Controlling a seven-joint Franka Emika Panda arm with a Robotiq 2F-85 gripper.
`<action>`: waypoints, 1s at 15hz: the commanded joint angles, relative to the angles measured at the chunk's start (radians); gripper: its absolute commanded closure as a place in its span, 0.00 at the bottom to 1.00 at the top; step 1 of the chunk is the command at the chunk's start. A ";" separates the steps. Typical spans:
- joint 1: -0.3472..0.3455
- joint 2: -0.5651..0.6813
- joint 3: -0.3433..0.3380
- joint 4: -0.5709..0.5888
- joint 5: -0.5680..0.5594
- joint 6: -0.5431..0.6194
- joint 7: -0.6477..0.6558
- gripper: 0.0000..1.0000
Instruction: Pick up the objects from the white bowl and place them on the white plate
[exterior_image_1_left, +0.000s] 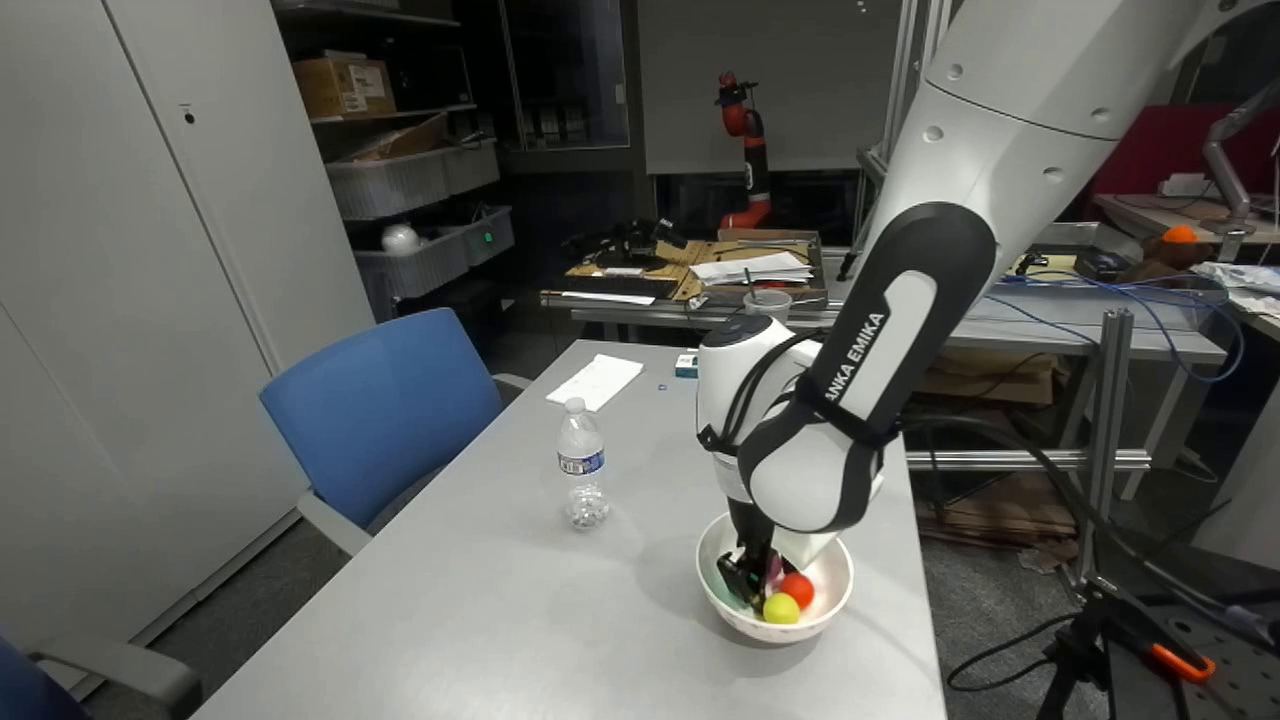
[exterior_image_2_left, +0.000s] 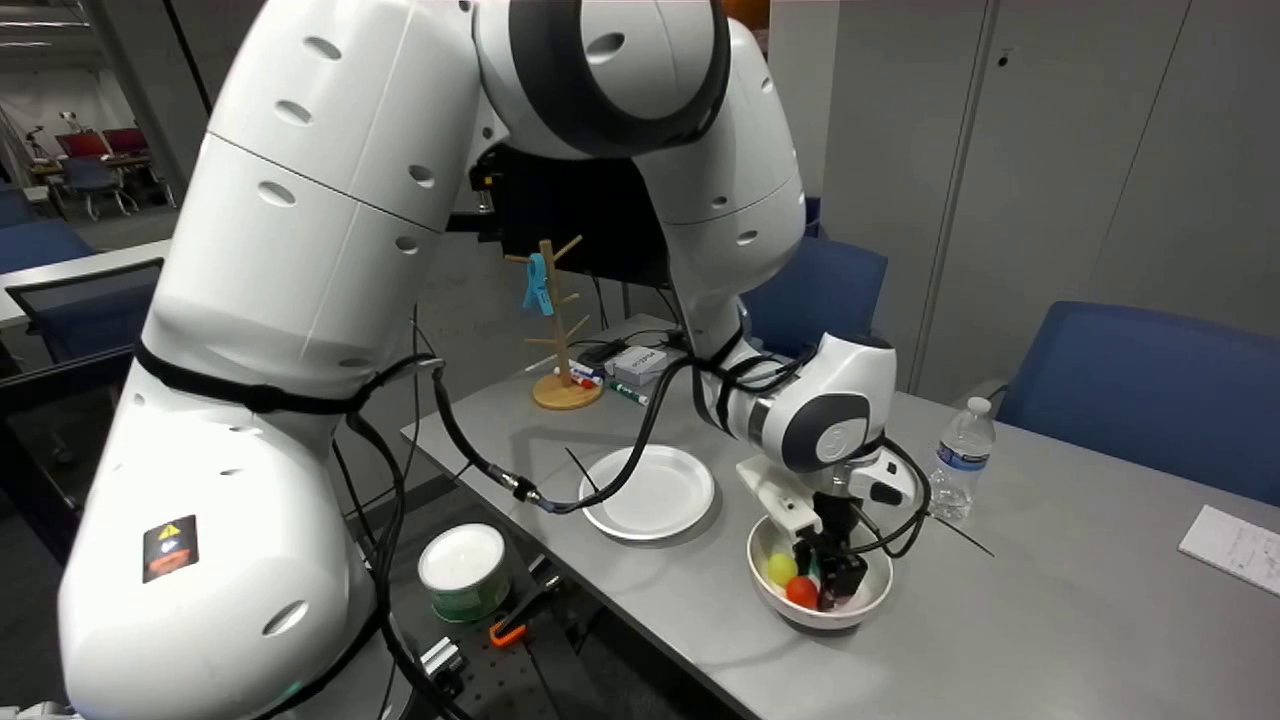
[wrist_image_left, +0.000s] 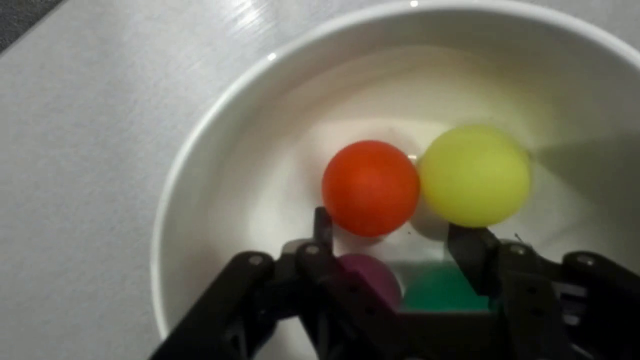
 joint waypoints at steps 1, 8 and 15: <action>0.004 -0.015 -0.002 -0.032 0.025 0.032 -0.013 0.68; 0.010 -0.020 -0.008 -0.035 0.024 0.026 -0.012 0.58; 0.027 -0.016 -0.049 -0.017 -0.012 0.020 -0.005 0.07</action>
